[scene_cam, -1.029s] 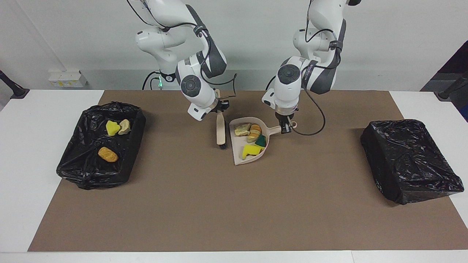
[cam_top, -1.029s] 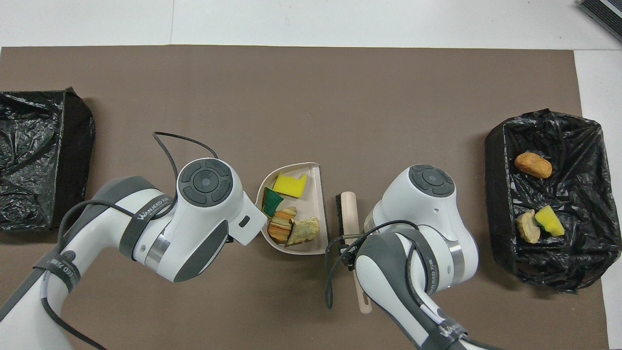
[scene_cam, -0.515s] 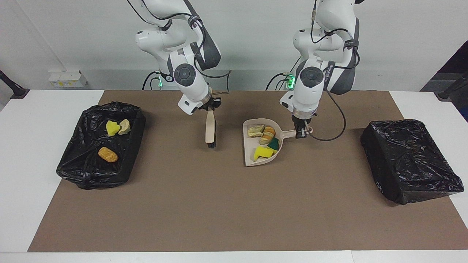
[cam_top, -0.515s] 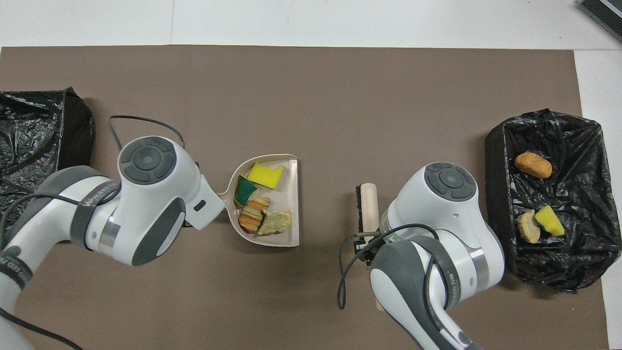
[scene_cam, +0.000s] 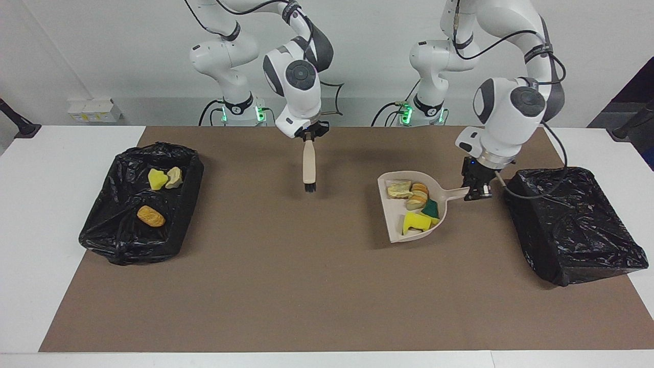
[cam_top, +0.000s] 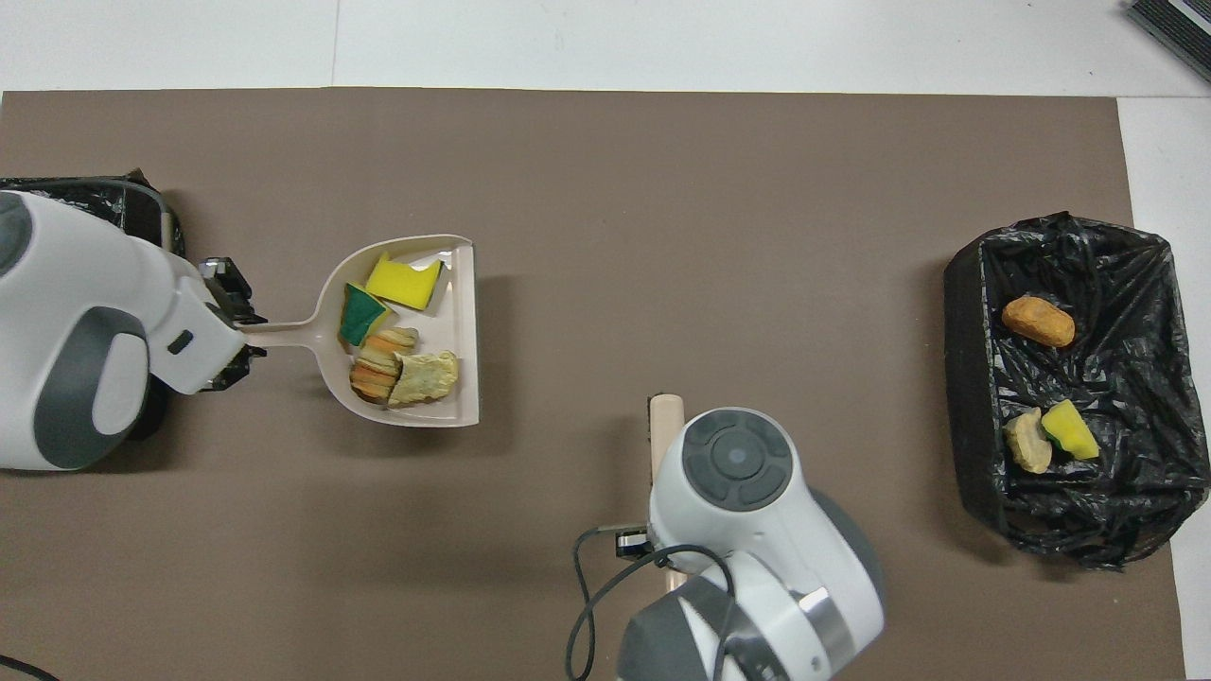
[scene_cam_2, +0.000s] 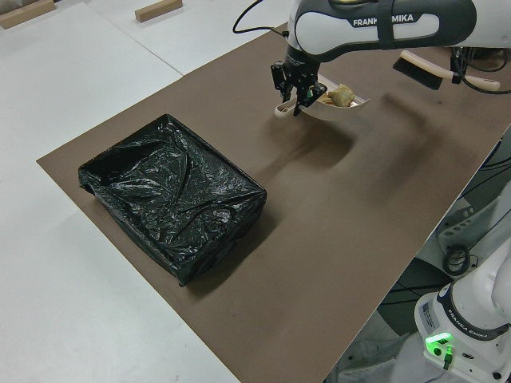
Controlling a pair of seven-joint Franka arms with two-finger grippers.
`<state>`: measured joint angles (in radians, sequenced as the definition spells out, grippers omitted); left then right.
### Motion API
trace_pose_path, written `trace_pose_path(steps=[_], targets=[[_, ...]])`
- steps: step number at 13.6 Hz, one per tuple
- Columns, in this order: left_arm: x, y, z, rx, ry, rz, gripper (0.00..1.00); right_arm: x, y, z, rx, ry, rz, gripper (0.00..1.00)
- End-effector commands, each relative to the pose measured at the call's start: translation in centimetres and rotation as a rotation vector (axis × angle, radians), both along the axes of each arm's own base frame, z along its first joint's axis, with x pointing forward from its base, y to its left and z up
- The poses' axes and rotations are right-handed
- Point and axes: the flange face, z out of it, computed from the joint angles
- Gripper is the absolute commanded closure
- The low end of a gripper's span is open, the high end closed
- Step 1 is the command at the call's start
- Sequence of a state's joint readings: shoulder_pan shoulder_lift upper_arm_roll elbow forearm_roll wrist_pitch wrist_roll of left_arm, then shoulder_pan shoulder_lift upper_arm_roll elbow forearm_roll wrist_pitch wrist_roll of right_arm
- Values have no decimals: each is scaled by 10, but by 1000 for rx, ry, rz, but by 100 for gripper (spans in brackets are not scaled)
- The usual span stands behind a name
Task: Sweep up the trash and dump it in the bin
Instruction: 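Carry the loaded dustpan with the left gripper and tip it into the bin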
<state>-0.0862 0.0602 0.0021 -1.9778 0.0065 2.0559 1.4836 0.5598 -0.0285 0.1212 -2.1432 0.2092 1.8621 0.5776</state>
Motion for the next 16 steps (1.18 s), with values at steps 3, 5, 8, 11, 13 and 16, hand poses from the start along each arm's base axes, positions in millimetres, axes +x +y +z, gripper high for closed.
trace_pose_path(steps=[3,5,8,11,13,16], targets=[[9,96,39,-5,-55,66,100,-51,70,-12,7,14,-4,100],[11,137,55,4,-48,90,100,-58,97,-30,-15,24,-13,100],[7,209,88,45,-76,52,100,-64,105,-50,-14,23,13,100],[3,282,105,91,-79,134,100,-65,103,-55,-5,26,51,100],[5,312,109,138,-83,160,100,-65,103,-55,-4,27,50,100],[20,361,109,232,-88,161,100,-67,110,-63,2,15,43,100]])
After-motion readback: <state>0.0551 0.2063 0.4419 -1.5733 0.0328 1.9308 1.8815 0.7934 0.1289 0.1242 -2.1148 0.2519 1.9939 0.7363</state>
